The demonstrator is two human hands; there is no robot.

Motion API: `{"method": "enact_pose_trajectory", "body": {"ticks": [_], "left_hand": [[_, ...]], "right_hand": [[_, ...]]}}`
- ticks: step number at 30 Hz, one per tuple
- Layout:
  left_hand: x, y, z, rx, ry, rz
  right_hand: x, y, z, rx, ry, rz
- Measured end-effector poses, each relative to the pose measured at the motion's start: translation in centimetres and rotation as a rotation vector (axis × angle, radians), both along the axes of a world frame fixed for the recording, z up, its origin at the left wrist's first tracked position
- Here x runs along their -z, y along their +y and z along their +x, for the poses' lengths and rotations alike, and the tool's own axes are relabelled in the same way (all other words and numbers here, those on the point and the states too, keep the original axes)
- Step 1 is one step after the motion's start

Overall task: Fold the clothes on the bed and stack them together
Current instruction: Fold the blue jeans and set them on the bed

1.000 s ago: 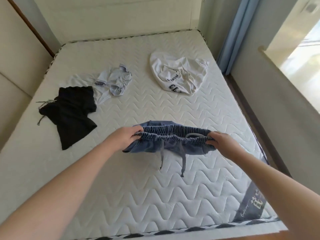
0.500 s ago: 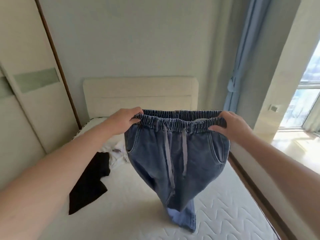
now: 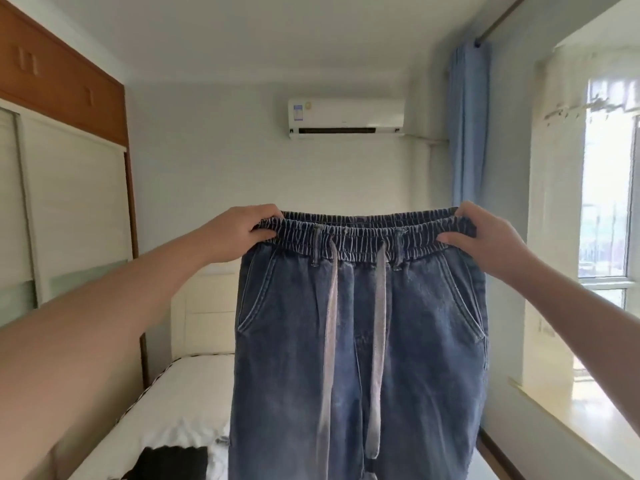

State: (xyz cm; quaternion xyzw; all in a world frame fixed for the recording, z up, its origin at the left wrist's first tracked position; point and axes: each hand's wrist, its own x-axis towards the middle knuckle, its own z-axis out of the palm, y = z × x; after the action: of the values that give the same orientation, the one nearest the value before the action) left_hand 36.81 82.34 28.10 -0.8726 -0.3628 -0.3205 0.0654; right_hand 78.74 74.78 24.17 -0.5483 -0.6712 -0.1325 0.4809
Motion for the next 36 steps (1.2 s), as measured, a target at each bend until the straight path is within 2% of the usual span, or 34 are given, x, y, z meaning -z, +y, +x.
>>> {"method": "enact_pose_trajectory", "body": {"ticks": [4,7,11,17,20,25,29,32,36], "left_hand": [[-4.3,-0.6,-0.9,-0.014,0.028,0.036],[-5.9,-1.1,-1.7,-0.011,0.007,-0.067],[-5.3,-0.8,-2.4,0.138,-0.147,-0.374],[-2.0,0.5,-2.4,0.217,-0.401,-0.631],[0.0,0.5,-1.2,0.303,-0.633,-0.694],[2.8,-1.6,2.4,0.296,-1.007,-0.668],[4.8,-4.0,6.3,0.326,-1.173,-0.573],[6.0,-4.8,8.4,0.216,-1.053,-0.383],[7.6,-4.9,10.2,0.062,-0.782,-0.199]], "right_hand": [[-3.9,-0.8,-0.3,0.002,-0.005,0.035],[-4.9,-0.7,-0.8,0.004,-0.005,0.043],[-3.6,0.2,-1.5,-0.062,0.068,0.008],[-1.0,1.7,-2.4,-0.111,0.214,-0.055],[-0.3,2.2,-3.1,-0.168,0.392,-0.103],[1.1,2.3,-6.2,-0.238,0.715,-0.155],[2.8,2.1,-10.1,-0.296,0.852,-0.14],[4.0,1.7,-12.7,-0.309,0.794,-0.082],[5.3,1.0,-15.0,-0.194,0.561,0.051]]}}
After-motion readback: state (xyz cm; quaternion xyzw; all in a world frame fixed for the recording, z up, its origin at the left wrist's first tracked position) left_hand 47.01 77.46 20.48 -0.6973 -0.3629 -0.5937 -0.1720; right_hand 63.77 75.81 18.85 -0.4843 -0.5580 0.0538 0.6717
